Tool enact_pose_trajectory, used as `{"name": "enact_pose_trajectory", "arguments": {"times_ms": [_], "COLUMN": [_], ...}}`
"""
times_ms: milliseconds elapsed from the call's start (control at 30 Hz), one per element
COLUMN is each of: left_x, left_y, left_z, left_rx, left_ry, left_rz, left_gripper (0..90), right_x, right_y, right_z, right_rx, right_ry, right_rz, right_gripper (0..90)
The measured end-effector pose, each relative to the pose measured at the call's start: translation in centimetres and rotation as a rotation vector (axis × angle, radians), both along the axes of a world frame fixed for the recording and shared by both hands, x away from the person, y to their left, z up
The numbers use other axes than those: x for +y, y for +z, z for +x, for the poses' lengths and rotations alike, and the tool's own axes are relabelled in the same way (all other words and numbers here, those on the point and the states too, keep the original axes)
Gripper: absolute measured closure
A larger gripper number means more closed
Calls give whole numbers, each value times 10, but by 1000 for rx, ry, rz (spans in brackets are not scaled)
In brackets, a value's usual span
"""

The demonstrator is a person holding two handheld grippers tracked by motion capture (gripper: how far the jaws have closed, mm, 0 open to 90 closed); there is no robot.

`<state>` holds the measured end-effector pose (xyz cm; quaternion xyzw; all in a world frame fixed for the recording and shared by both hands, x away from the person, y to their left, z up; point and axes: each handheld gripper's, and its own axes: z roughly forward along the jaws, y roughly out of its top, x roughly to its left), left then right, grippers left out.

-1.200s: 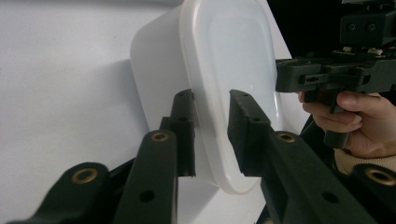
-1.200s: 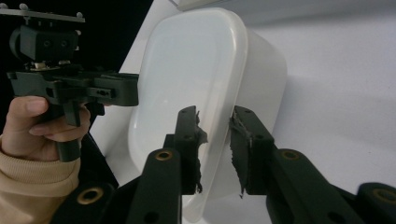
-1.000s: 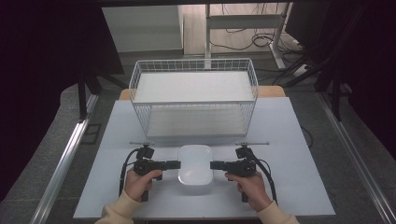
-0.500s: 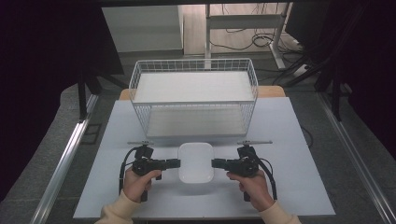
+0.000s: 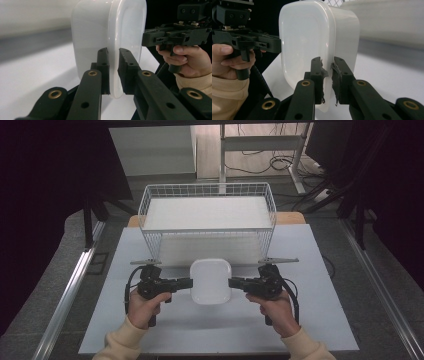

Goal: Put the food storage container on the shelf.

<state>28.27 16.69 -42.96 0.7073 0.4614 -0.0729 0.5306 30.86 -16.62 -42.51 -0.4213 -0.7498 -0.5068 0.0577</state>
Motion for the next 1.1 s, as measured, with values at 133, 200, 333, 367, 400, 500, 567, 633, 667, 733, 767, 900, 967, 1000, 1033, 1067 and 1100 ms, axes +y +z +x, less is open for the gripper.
{"name": "enact_pose_trajectory", "arguments": {"times_ms": [133,200,333,367,400,500,567,633,667,733,767,900,967,1000,1033,1067,1100], "left_x": [-1,-2,-2,-2,-2,-2,-2,-2,-2,-2,-2,-3,-3,-2,-2,-2,-1], "left_y": [14,23,33,39,39,48,54,59,61,65,68,77,84,89,89,93,96], "left_z": [4,7,11,14,14,18,20,22,23,24,26,30,33,36,36,39,41], "left_rx": [-29,-46,-63,-73,-73,-86,-96,-104,-110,-117,-120,-133,-139,-144,-144,-146,-150], "left_ry": [-3,-4,-3,-4,-4,0,1,2,0,1,1,0,0,-1,-1,0,0], "left_rz": [3,5,8,8,8,7,8,12,15,17,15,16,18,19,19,15,13], "left_gripper": [804,803,803,804,803,803,803,803,803,803,803,803,803,803,803,803,802], "right_x": [-1,-1,-1,-1,-1,-1,-1,-1,-1,-1,-1,-1,-1,0,0,0,1], "right_y": [13,25,35,42,42,50,56,61,63,68,70,79,85,91,93,93,101], "right_z": [3,5,8,11,11,15,17,20,20,22,23,26,28,30,32,32,36], "right_rx": [-29,-51,-72,-83,-83,-98,-105,-117,-120,-127,-130,-144,-150,-157,-163,-163,-170], "right_ry": [-1,-4,-4,-6,-6,-4,-5,-3,-4,-4,-4,-6,-10,-13,-12,-12,-13], "right_rz": [-1,-3,-9,-9,-9,-11,-6,-7,-7,-7,-6,-6,-7,-10,-11,-11,-8], "right_gripper": [789,789,789,789,789,789,789,789,789,789,789,789,789,788,788,788,789]}}
